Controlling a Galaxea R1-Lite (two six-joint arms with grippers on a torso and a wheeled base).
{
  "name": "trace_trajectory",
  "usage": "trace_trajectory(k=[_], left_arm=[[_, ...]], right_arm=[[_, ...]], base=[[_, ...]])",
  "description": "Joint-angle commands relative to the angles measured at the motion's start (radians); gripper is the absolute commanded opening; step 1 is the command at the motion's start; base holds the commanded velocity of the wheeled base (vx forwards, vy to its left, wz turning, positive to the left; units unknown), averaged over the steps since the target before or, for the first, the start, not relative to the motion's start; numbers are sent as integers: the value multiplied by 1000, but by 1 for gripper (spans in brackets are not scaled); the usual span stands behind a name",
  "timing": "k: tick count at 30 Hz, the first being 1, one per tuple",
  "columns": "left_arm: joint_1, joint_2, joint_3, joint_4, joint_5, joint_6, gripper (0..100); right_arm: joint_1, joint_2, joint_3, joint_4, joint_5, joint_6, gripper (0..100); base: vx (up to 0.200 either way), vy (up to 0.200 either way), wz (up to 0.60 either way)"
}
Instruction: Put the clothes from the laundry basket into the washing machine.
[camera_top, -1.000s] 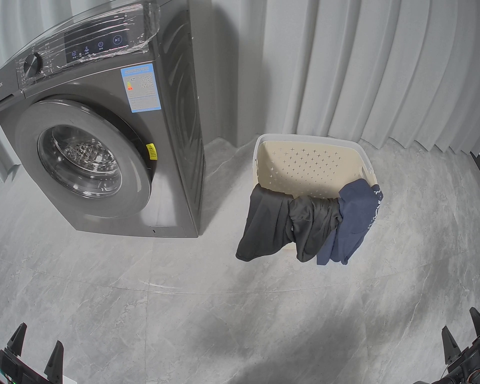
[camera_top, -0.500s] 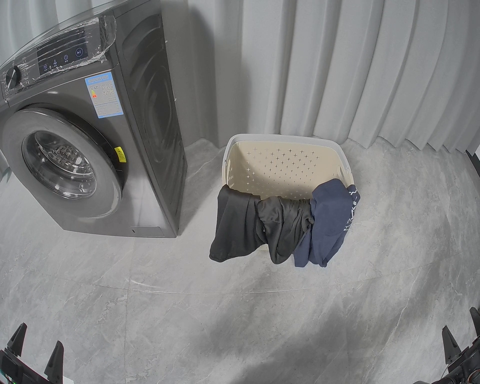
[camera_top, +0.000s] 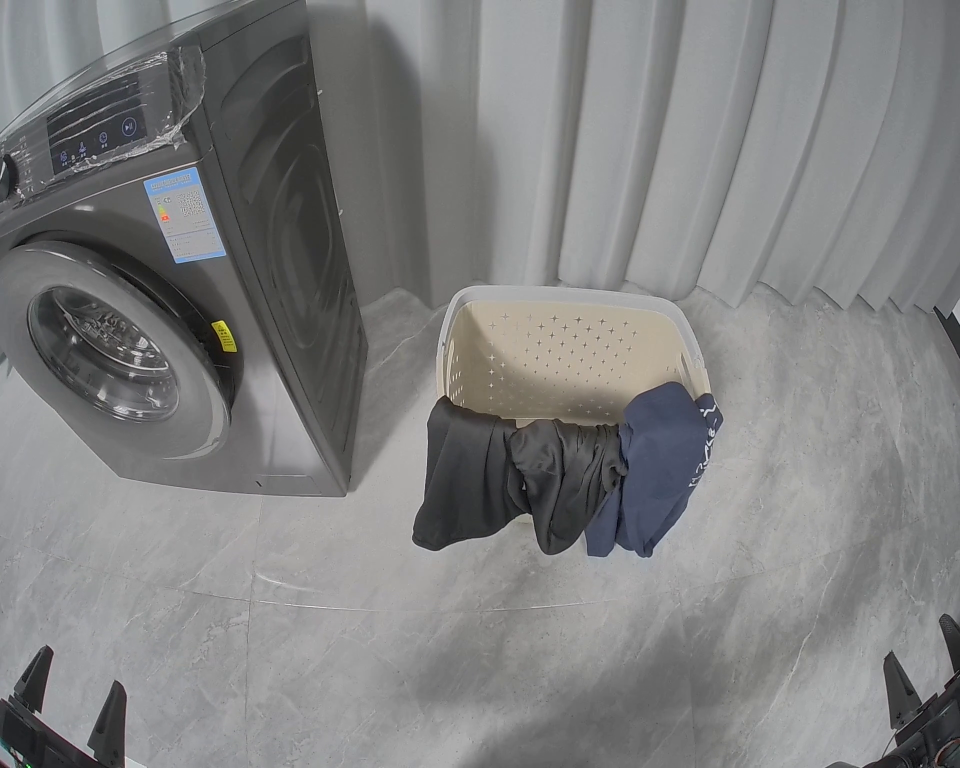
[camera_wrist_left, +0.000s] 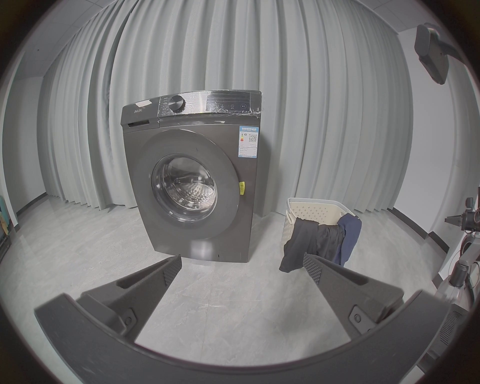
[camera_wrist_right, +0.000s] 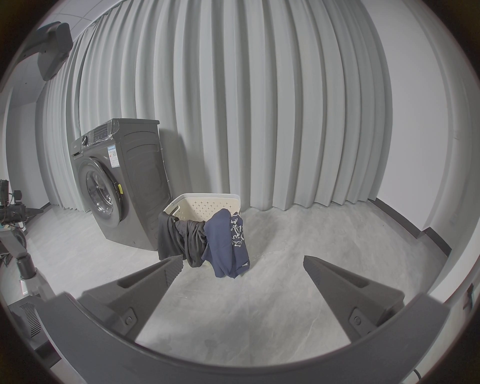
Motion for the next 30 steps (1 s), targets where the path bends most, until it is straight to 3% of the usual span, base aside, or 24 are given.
trace_trajectory(k=[1,8,17,30], left_arm=[[0,-17,18,0,0,-1,100],[0,-17,18,0,0,-1,100],[0,-17,18,0,0,-1,100],[0,-17,18,0,0,-1,100]], right_arm=[[0,-12,18,0,0,0,100],[0,-10,18,0,0,-1,100],[0,-12,18,0,0,0,100],[0,-12,18,0,0,0,100]], base=[[200,0,0],[200,0,0],[0,0,0],[0,-200,0]])
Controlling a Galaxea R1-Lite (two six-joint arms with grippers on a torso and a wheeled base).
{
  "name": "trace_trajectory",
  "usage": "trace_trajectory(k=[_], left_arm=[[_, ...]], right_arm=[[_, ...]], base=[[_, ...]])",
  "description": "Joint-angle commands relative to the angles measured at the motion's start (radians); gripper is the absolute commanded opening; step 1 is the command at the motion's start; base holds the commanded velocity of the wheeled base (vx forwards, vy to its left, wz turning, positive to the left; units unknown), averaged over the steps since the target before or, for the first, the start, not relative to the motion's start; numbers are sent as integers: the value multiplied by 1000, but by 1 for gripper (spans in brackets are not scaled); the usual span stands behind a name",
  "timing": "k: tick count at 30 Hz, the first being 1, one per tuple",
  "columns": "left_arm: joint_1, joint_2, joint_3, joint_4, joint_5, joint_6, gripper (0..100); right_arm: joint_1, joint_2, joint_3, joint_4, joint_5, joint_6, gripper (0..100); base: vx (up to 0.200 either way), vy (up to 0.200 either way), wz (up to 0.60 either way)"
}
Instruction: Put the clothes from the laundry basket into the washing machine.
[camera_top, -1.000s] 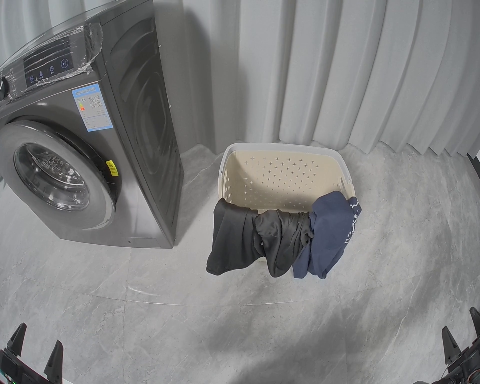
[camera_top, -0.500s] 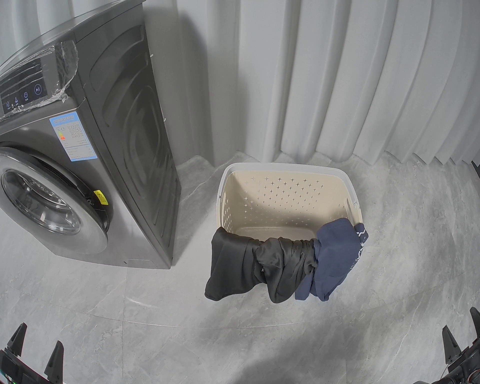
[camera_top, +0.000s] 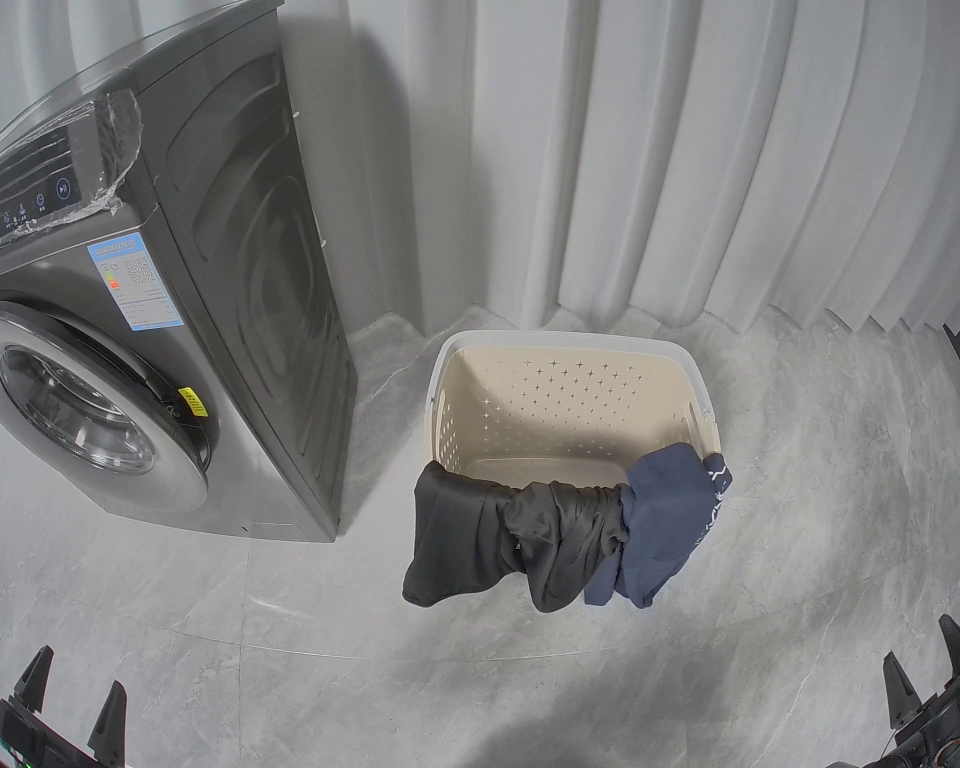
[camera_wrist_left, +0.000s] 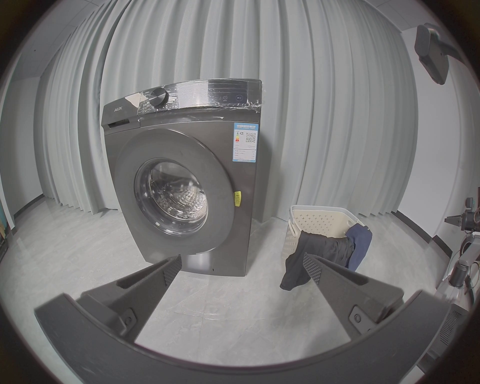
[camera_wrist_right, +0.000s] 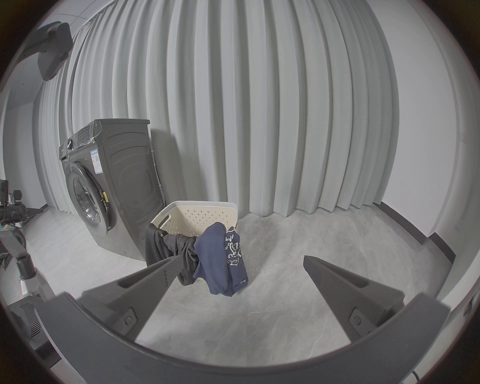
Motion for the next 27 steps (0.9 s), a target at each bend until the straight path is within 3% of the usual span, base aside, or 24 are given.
trace_trajectory(k=[1,5,20,27], left_arm=[[0,-17,18,0,0,0,100],[0,-17,18,0,0,-2,100],[0,-17,18,0,0,-2,100],[0,-17,18,0,0,0,100]], right_arm=[[0,-12,18,0,0,0,100],[0,-12,18,0,0,0,100],[0,-12,18,0,0,0,100],[0,-12,18,0,0,0,100]], base=[[0,-200,0],[0,-200,0],[0,0,0],[200,0,0]])
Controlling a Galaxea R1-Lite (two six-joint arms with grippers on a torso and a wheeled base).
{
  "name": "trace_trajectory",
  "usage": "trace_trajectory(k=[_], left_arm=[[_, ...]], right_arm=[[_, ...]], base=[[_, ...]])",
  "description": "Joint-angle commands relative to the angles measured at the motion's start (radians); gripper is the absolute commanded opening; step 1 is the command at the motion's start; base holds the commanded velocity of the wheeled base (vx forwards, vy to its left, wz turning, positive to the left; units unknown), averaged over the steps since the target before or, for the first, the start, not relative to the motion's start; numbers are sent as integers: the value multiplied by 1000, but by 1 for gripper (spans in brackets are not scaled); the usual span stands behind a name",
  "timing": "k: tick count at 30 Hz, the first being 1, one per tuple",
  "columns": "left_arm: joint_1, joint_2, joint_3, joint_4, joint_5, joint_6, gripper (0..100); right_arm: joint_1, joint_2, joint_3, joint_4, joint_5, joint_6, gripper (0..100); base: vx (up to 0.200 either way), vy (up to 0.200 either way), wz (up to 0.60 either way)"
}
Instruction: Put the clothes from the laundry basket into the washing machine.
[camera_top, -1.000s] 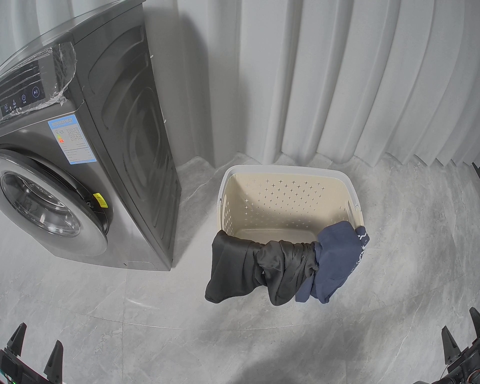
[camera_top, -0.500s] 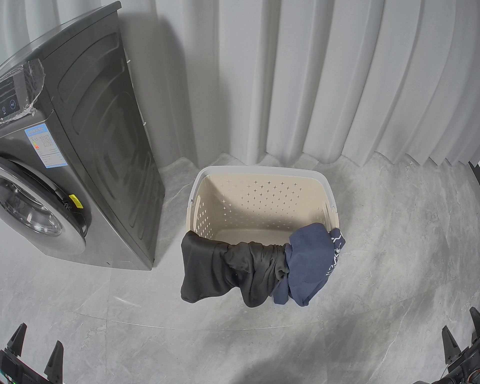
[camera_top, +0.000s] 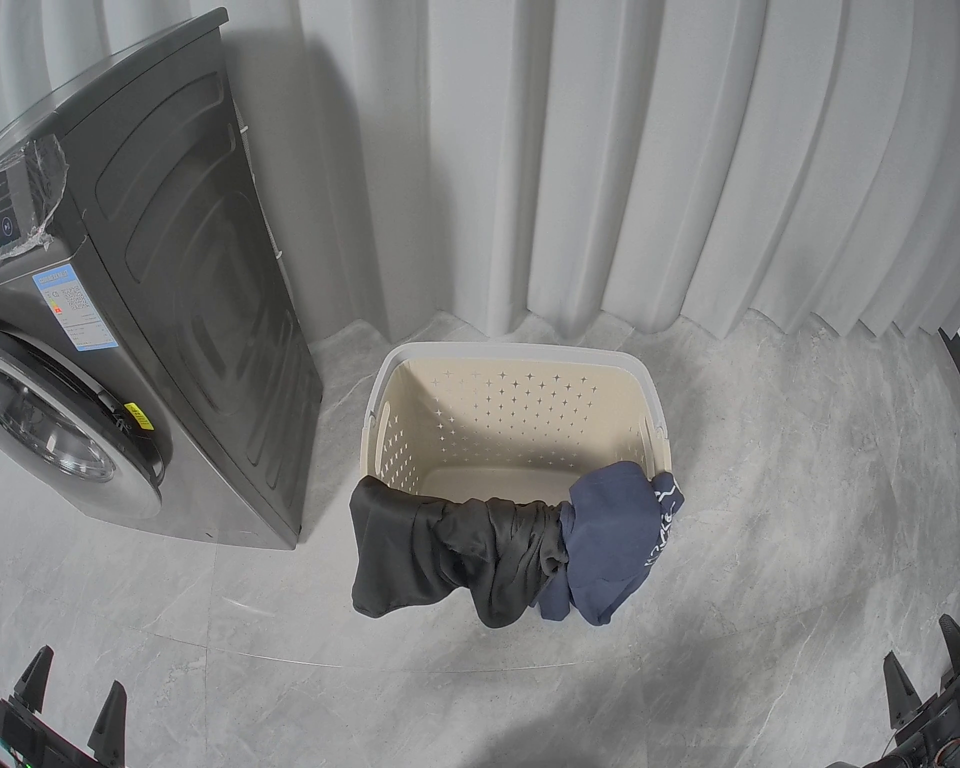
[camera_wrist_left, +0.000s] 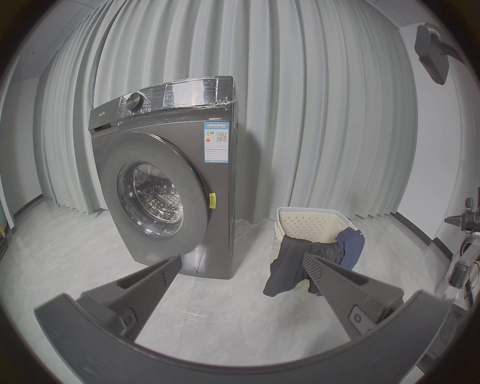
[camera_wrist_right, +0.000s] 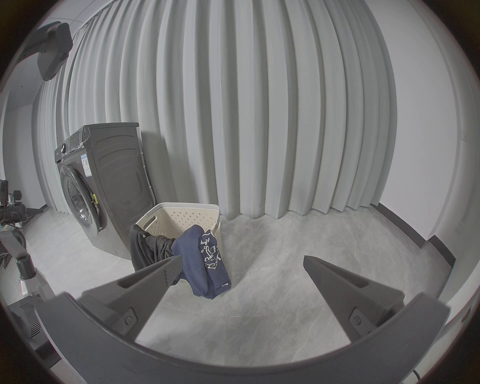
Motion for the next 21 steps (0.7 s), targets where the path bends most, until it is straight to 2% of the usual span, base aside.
trace_trajectory(k=[1,8,13,20,21], left_arm=[[0,-17,18,0,0,0,100],[0,-17,18,0,0,-1,100],[0,-17,18,0,0,-1,100],[0,-17,18,0,0,-1,100],[0,-17,18,0,0,-1,100]], right_arm=[[0,-12,18,0,0,0,100],[0,-10,18,0,0,0,100],[0,-12,18,0,0,0,100],[0,-12,18,0,0,0,100],[0,-12,18,0,0,0,100]], base=[[200,0,0],[200,0,0],[0,0,0],[0,-200,0],[0,0,0]])
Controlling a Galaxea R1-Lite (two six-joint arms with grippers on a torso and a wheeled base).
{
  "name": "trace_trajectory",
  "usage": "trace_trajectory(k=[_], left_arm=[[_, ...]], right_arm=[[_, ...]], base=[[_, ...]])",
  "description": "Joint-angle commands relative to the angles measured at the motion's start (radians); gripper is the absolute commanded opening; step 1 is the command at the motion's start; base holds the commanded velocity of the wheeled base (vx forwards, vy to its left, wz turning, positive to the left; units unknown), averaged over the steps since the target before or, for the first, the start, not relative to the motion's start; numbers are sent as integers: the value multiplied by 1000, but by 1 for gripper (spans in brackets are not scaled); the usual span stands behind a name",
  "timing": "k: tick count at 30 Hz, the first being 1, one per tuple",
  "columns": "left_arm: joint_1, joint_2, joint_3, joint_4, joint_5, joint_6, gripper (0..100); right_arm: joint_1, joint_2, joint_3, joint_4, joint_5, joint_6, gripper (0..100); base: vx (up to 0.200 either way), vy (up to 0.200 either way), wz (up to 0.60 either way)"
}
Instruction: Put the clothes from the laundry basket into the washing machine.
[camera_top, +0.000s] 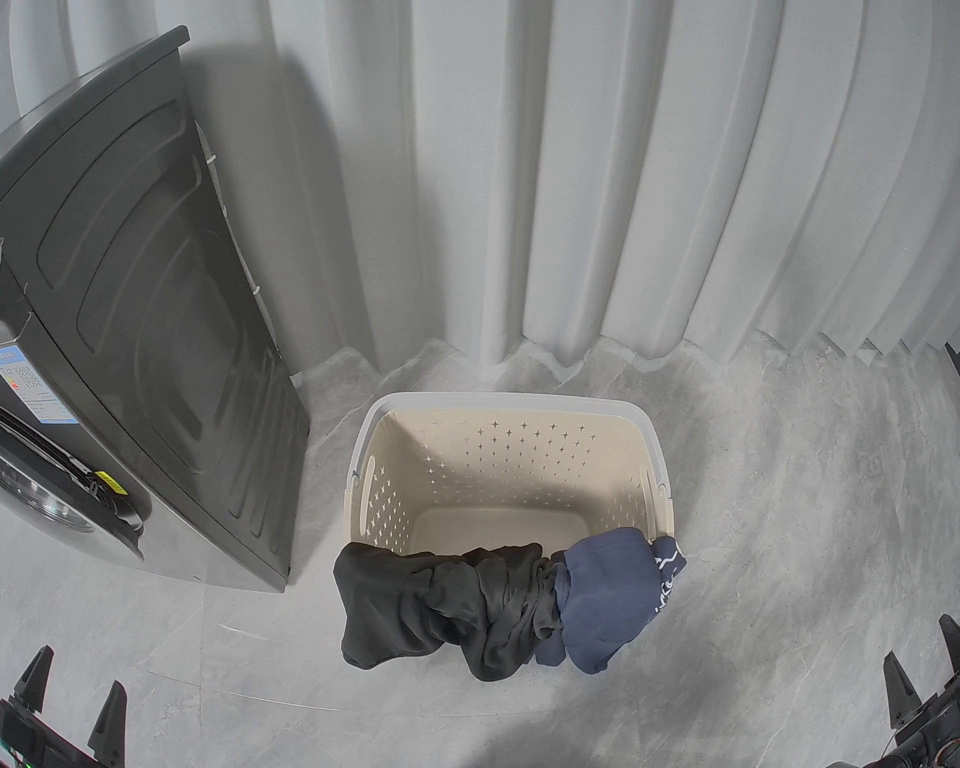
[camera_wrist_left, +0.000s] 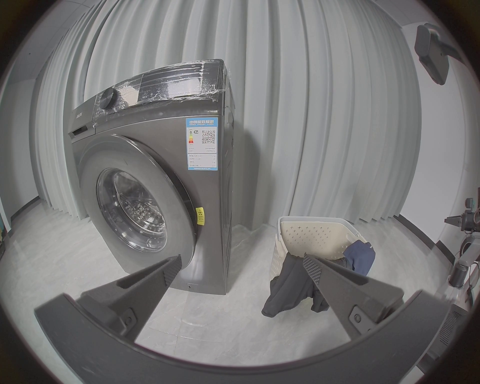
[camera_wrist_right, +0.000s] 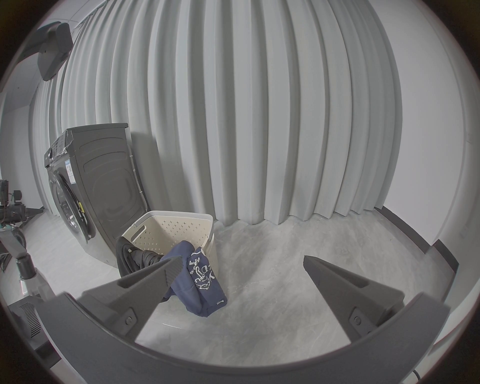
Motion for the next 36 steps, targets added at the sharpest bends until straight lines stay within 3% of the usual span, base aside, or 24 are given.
trace_trajectory(k=[1,11,20,29,36], left_arm=[[1,-17,18,0,0,0,100],[1,-17,18,0,0,0,100],[1,-17,18,0,0,0,100],[1,-17,18,0,2,0,100],[1,-17,18,0,2,0,100]], right_arm=[[0,-12,18,0,1,0,100],[0,-12,18,0,1,-2,100],[0,-12,18,0,1,-2,100],[0,-12,18,0,1,-2,100],[0,-12,18,0,1,-2,100]], base=[[0,0,0],[0,0,0],[200,0,0],[0,0,0],[171,0,0]])
